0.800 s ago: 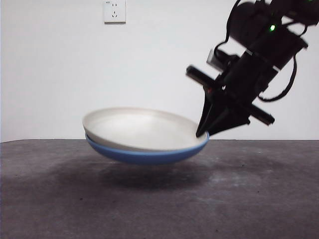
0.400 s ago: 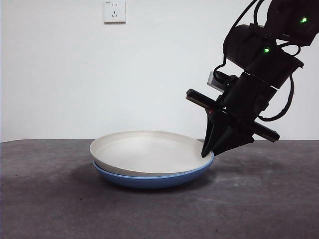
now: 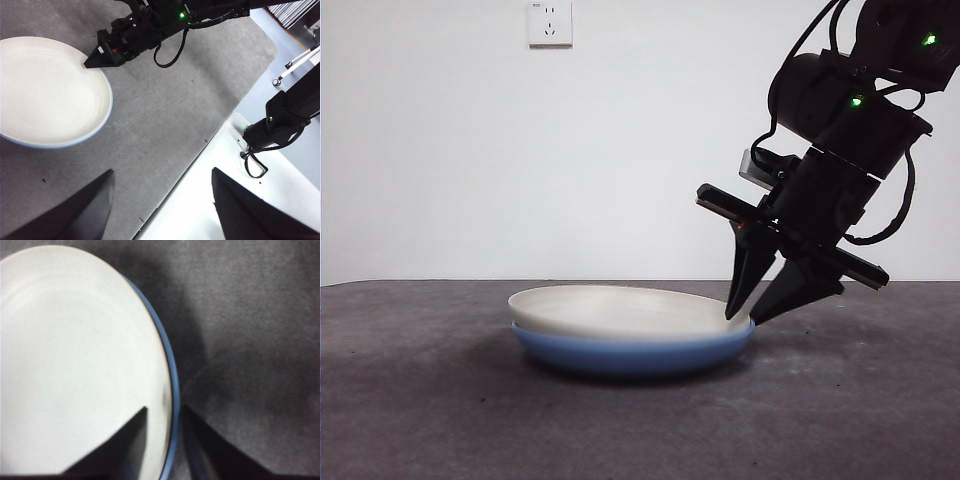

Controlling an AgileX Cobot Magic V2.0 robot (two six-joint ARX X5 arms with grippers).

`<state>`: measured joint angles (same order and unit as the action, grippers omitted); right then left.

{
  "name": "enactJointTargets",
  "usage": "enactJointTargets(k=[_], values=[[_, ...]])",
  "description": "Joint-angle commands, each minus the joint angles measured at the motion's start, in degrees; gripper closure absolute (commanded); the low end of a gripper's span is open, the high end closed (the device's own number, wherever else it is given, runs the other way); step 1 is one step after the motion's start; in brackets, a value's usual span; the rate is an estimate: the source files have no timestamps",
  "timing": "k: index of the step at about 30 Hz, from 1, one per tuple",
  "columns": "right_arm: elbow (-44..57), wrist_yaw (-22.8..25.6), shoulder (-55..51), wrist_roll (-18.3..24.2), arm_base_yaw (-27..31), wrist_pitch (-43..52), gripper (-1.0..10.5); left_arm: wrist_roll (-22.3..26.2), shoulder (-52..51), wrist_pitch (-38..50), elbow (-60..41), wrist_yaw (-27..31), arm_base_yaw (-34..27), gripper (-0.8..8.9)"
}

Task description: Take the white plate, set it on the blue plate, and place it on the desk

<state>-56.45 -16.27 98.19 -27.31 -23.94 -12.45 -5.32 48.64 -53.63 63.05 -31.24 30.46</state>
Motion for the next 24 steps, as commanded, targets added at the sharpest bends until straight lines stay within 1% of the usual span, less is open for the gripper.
enactJointTargets(k=[1, 7, 12, 17, 24], values=[[-0.61, 0.0, 0.77, -0.57, -0.31, 0.13, 7.4, 0.76, 0.35, 0.46, 0.46, -0.09, 0.31, 5.02], [-0.63, 0.07, -0.15, -0.57, -0.28, -0.04, 6.6, 0.79, 0.35, 0.44, 0.46, -0.09, 0.31, 5.02], [-0.63, 0.22, -4.63, 0.31, 0.15, -1.4, 6.5, 0.79, 0.35, 0.5, 0.46, -0.09, 0.31, 5.02], [-0.63, 0.15, -11.91, 3.85, 0.24, -4.92, 6.5, 0.79, 0.35, 0.46, 0.46, -0.11, 0.31, 5.02], [-0.63, -4.02, -25.33, 9.33, 0.02, -13.75, 6.5, 0.79, 0.35, 0.9, 0.46, -0.09, 0.31, 5.02]])
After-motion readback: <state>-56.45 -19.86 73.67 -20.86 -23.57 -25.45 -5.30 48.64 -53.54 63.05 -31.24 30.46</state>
